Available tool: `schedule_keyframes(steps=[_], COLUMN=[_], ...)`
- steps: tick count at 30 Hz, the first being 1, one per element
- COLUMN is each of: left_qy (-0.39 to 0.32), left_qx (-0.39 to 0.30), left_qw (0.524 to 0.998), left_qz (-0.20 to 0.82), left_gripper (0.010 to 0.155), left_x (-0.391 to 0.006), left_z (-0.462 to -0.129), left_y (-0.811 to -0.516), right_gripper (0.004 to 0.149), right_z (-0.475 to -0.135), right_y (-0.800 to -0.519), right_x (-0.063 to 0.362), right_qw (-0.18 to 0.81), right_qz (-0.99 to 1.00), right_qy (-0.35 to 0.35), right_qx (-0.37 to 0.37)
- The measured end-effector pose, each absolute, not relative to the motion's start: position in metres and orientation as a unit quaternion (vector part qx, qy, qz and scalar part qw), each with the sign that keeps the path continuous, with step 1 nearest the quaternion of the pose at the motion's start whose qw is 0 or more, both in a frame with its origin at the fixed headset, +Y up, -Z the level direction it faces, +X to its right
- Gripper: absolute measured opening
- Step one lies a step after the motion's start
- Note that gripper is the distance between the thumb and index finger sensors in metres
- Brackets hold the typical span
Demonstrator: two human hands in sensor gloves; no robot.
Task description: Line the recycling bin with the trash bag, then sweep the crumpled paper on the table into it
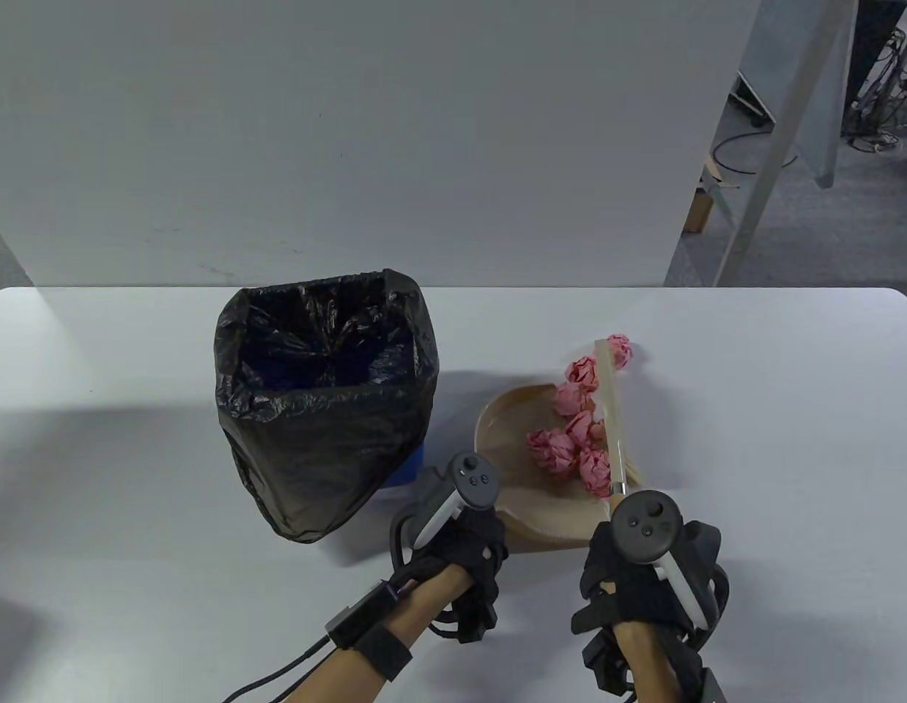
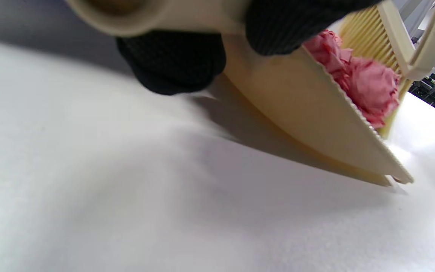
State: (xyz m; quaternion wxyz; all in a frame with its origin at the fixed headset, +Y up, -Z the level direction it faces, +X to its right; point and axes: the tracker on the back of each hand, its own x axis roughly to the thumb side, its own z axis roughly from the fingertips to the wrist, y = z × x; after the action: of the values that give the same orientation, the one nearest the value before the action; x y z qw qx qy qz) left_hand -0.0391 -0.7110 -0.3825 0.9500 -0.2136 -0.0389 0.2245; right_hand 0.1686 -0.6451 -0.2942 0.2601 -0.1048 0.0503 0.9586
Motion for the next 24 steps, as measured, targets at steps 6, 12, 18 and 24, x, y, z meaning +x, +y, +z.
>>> schedule_keyframes(steps=[6, 12, 18, 24], left_qy=[-0.038, -0.040, -0.037, -0.033], left_qx=[-0.221, -0.220, -0.213, -0.201], left_qw=[0.947, 0.943, 0.936, 0.915], left_qz=[0.232, 0.247, 0.278, 0.349], left_gripper=[0.082, 0.081, 0.080, 0.080], left_x=[-0.041, -0.046, -0.056, -0.070], left_z=[-0.383, -0.385, -0.386, -0.387], left_y=[-0.712, -0.716, -0.718, -0.717], right_gripper=[0.062, 0.061, 0.060, 0.059], right_z=[-0.293, -0.292, -0.293, -0.291], right_y=[-0.644, -0.643, -0.644, -0.647], right_x=[0.166, 0.171, 0.187, 0.207], right_qw=[0.315, 0.339, 0.386, 0.418], right_qz=[0.945, 0.937, 0.918, 0.898], right_qy=[0.062, 0.049, -0.003, -0.058], right_qx=[-0.066, -0.063, -0.087, -0.127])
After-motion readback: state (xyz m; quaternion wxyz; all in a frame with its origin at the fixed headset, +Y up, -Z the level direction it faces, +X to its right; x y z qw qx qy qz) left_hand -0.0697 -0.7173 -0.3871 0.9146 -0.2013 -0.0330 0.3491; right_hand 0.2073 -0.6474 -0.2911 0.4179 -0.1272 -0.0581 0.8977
